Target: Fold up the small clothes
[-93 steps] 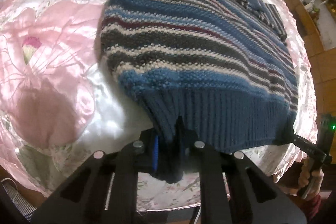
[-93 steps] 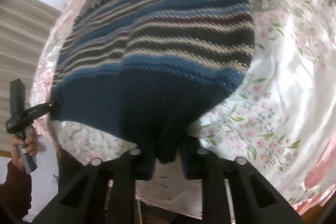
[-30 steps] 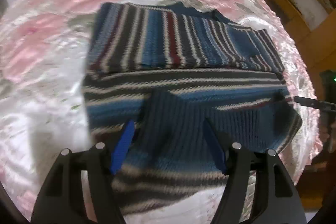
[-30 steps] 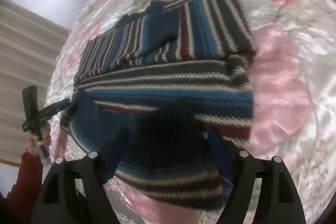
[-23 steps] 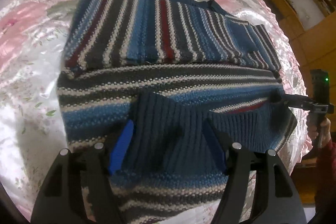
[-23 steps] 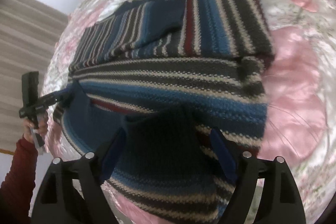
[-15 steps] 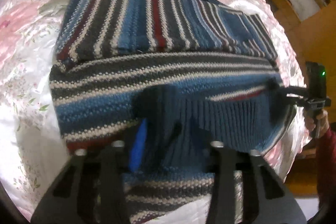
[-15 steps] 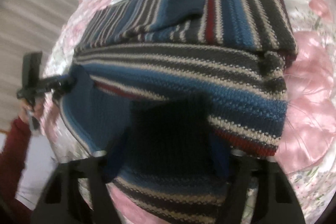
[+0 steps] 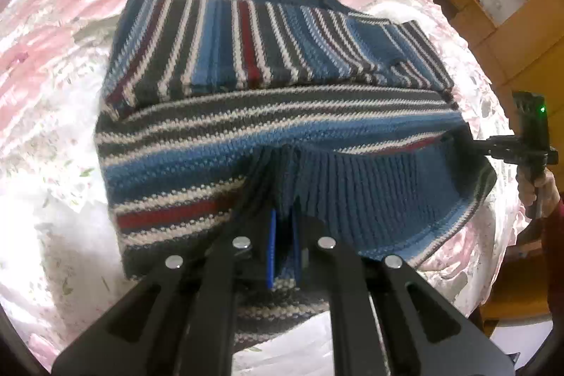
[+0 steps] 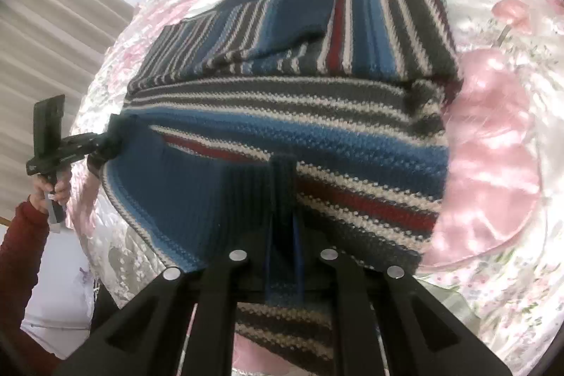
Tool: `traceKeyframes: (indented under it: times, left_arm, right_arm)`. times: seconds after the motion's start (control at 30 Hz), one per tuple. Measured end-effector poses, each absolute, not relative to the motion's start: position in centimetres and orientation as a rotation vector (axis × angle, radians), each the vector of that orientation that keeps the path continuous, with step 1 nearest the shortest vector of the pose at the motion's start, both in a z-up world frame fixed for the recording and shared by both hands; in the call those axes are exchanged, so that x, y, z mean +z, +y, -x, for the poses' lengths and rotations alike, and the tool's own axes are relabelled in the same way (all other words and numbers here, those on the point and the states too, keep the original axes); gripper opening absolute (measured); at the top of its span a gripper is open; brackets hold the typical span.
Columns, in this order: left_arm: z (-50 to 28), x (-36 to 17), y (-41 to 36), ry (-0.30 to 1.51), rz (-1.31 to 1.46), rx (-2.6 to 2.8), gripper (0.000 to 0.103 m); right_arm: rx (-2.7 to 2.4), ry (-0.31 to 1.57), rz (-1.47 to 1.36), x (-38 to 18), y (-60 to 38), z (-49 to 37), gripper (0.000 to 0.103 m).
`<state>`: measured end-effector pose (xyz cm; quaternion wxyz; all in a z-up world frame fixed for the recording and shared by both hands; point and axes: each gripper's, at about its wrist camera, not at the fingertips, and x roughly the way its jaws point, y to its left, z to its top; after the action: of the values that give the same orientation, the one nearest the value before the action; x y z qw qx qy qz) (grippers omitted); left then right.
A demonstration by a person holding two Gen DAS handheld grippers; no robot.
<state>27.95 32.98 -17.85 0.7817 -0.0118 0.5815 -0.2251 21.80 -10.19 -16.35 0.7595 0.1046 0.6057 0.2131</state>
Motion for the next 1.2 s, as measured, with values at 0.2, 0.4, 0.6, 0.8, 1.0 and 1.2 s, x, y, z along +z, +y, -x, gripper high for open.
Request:
traceKeyframes:
  times: [0.2,0.4,0.6,0.8,1.0,1.2]
  left_arm:
    - [-29.5,-18.8,33.4,1.279,0.062,-0.445,0.016]
    - [-30.5,-19.2,32.9,1.285,0.048,-0.445,0.047]
    - [-30.0,-19.3,31.7,1.298,-0.048,-0.456,0.009]
    - [-28.4,-15.8,32.2,1.183,-0.010,-0.458,0.006]
    - [-29.1,-11.1,33.3,1.038,0.080,-0.424,0.006]
    - [-33.6,-8.3,32.8,0.942,0.131,-0.353,0.006]
  right_arm:
    - [0.450,1.368,-0.225,-18.0,-9.8,-22.6,0.051]
    - [0.471,1.368,-0.235,-18.3,-9.5,-23.8,0.063]
    - [0.507,1.355,-0.160,-17.7,-7.8,-23.3,0.013]
    - [0.522,1.242,-0.198,-13.8,-9.3,-22.2,0.009]
    - [0.490,1.116,-0.260,-9.2,-11.5,-23.4,0.009]
    - [0.412,1.021,-0.308,-6.5,-12.5,-28.6,0.009]
